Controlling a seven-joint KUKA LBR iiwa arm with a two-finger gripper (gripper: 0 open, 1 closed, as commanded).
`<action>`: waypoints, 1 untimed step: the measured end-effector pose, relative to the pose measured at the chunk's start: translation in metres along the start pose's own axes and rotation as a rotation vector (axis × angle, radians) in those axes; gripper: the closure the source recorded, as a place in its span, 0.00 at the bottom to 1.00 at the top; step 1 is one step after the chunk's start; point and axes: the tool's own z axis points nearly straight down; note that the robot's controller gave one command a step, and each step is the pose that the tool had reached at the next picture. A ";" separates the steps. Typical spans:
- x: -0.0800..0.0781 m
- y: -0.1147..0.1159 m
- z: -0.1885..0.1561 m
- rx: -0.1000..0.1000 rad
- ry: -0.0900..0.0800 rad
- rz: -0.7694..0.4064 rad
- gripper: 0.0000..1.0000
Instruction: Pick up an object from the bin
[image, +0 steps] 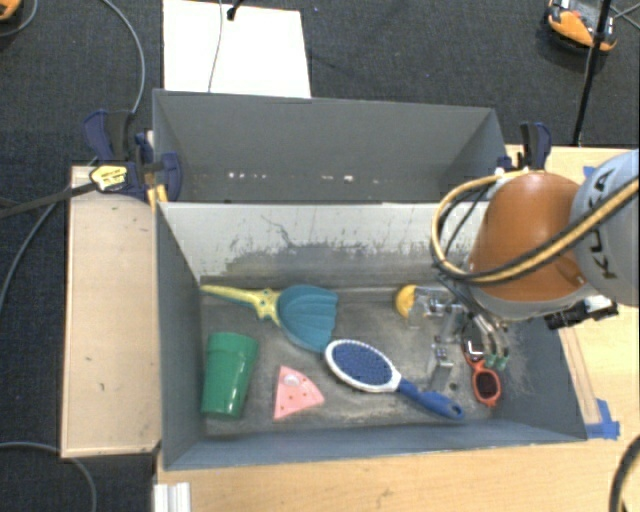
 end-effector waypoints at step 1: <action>0.007 0.027 0.016 0.000 0.005 0.060 0.00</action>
Offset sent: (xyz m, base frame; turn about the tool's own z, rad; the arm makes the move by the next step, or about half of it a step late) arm -0.0164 0.0286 -0.0425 0.2418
